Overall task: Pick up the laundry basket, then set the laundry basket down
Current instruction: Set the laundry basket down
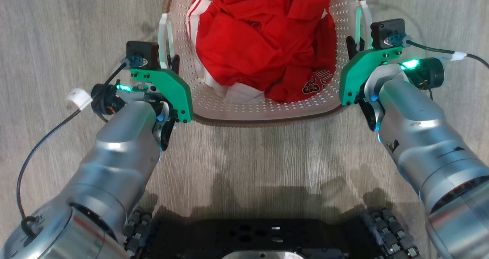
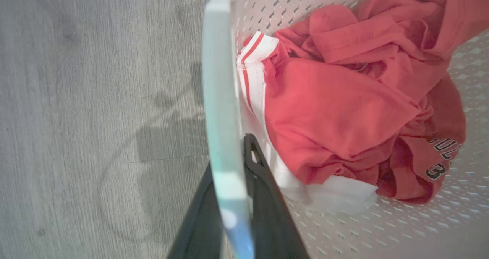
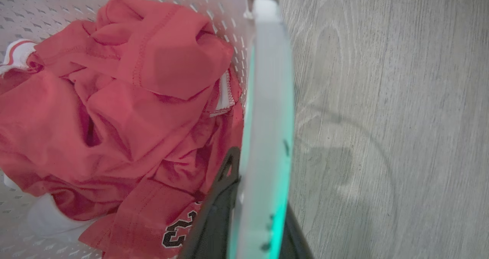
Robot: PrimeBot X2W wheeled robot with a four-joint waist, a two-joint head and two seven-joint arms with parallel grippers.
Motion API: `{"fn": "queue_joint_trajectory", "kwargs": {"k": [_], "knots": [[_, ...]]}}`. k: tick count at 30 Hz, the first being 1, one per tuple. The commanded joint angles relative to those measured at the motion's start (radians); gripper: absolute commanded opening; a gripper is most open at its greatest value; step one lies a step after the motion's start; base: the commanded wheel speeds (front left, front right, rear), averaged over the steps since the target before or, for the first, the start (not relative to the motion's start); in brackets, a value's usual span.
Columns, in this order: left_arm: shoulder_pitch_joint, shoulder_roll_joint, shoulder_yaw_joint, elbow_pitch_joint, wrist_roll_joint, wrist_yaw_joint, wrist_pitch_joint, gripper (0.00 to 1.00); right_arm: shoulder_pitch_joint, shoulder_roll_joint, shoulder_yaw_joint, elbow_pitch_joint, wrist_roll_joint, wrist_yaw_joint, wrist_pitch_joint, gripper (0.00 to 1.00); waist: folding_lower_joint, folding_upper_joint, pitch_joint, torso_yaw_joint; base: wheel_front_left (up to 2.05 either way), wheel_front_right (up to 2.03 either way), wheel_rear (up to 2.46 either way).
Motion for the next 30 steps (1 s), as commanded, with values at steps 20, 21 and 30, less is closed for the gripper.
{"fn": "queue_joint_trajectory", "kwargs": {"k": [20, 21, 30], "knots": [[0.003, 0.028, 0.032, -0.022, 0.060, 0.007, -0.013, 0.00, 0.070, 0.009, -0.126, -0.032, -0.154, -0.002, -0.014, 0.00, -0.0002, 0.0001, 0.037, 0.002, 0.00, 0.00, 0.00], [0.003, 0.028, 0.032, -0.022, 0.061, 0.006, -0.013, 0.00, 0.071, 0.009, -0.132, -0.034, -0.159, -0.002, -0.014, 0.00, -0.0002, 0.0001, 0.037, 0.001, 0.00, 0.00, 0.00], [0.000, 0.028, 0.037, -0.023, 0.067, 0.009, -0.013, 0.02, 0.082, 0.009, -0.162, -0.046, -0.192, -0.002, -0.014, 0.03, -0.0002, 0.0001, 0.041, 0.002, 0.00, 0.00, 0.00]]}}
